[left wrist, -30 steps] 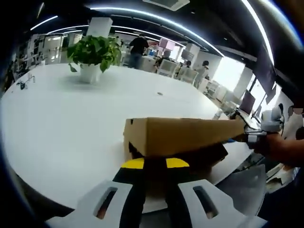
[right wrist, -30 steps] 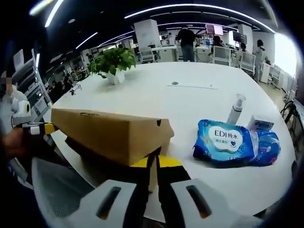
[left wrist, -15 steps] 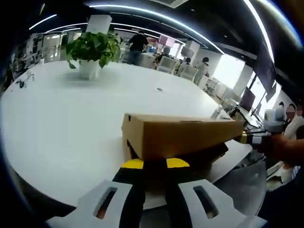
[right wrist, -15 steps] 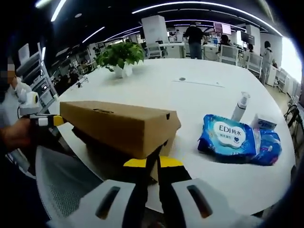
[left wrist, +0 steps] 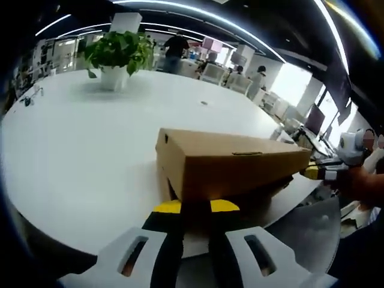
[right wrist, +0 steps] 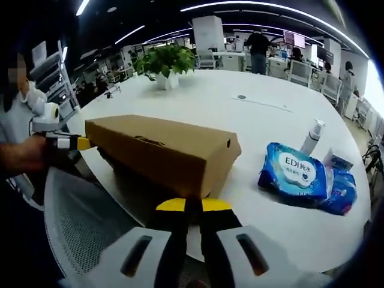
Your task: Operate the shoe box by opening the lid, removing the specified soft item, and placing it in the target area until the item is outside and the box remains undamaged.
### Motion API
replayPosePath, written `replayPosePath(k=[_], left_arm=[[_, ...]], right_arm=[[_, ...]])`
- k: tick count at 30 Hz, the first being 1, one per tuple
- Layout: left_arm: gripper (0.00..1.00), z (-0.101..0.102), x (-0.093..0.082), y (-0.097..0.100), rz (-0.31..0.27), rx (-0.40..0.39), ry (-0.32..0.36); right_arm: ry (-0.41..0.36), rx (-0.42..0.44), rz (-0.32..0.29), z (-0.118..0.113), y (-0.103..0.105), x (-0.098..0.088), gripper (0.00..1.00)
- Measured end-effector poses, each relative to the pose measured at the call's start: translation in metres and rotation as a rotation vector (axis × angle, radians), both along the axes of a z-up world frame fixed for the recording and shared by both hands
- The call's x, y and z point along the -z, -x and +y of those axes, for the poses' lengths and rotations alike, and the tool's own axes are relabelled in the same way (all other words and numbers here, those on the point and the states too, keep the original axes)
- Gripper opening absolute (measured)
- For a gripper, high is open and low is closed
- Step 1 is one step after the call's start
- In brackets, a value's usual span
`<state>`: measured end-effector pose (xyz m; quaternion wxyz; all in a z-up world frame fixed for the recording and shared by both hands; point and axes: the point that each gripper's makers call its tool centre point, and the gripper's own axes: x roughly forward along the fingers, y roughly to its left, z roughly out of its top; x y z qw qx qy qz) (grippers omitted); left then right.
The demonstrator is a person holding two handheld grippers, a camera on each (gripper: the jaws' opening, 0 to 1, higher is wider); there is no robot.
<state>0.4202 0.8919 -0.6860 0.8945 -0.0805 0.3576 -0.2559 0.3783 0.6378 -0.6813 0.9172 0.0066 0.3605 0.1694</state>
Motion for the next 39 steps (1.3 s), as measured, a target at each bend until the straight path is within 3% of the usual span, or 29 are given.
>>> replayPosePath(k=[11, 28, 39], left_arm=[[0.10, 0.000, 0.018, 0.003, 0.031, 0.011, -0.020], [0.13, 0.002, 0.015, 0.007, 0.027, 0.025, -0.037], [0.12, 0.009, 0.023, 0.006, 0.019, 0.047, -0.099]], right_arm=[[0.035, -0.018, 0.033, -0.002, 0.005, 0.013, 0.05], [0.066, -0.044, 0.046, -0.001, 0.005, 0.019, 0.05], [0.092, -0.064, 0.054, -0.003, 0.006, 0.022, 0.05]])
